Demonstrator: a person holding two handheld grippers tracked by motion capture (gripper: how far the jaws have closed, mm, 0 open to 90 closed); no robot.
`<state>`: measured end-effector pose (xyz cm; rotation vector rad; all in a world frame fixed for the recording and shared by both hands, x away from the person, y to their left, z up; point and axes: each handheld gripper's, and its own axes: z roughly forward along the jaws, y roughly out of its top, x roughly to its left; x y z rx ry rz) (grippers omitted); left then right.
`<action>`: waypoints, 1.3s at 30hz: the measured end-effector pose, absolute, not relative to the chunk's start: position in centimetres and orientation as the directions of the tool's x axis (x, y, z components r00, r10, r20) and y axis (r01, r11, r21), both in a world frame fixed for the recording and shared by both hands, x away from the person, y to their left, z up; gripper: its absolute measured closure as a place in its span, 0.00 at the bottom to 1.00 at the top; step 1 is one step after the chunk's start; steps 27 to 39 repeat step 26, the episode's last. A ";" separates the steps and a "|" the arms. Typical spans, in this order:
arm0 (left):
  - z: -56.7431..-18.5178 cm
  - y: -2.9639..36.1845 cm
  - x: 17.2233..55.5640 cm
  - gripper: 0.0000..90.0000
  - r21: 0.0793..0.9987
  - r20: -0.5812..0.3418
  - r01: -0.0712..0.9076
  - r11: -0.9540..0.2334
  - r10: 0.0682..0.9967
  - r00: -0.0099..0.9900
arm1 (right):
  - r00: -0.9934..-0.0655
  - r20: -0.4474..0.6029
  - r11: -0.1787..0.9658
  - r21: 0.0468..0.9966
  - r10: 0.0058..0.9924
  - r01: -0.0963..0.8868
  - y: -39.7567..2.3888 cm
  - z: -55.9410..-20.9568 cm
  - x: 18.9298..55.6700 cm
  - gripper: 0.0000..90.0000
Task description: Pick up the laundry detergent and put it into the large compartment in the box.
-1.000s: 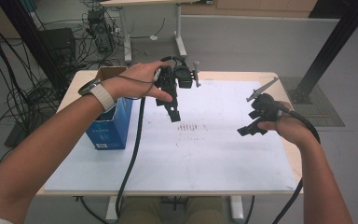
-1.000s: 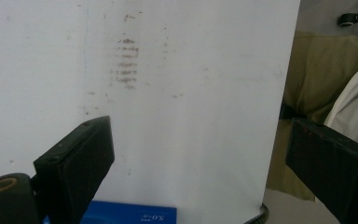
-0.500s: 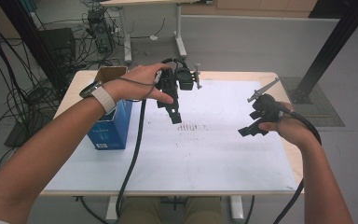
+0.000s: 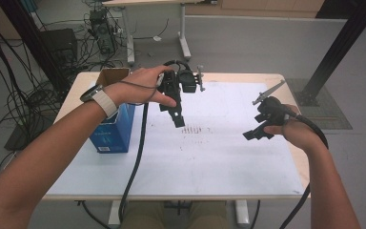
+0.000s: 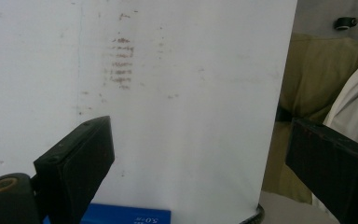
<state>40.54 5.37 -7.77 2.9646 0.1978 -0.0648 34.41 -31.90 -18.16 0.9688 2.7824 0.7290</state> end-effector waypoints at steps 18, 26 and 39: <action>-8.0 5.3 40.7 0.10 0.165 -0.063 0.139 -0.976 0.131 0.989 | -0.795 0.058 0.683 0.477 0.604 0.554 -32.0 -18.4 34.6 0.14; -8.1 5.4 40.9 0.10 0.168 -0.067 0.146 -0.975 0.136 0.988 | -0.794 0.061 0.682 0.475 0.605 0.556 -32.0 -18.6 34.7 0.14; -8.1 5.4 40.9 0.10 0.168 -0.067 0.146 -0.975 0.136 0.988 | -0.794 0.061 0.682 0.475 0.605 0.556 -32.0 -18.6 34.7 0.14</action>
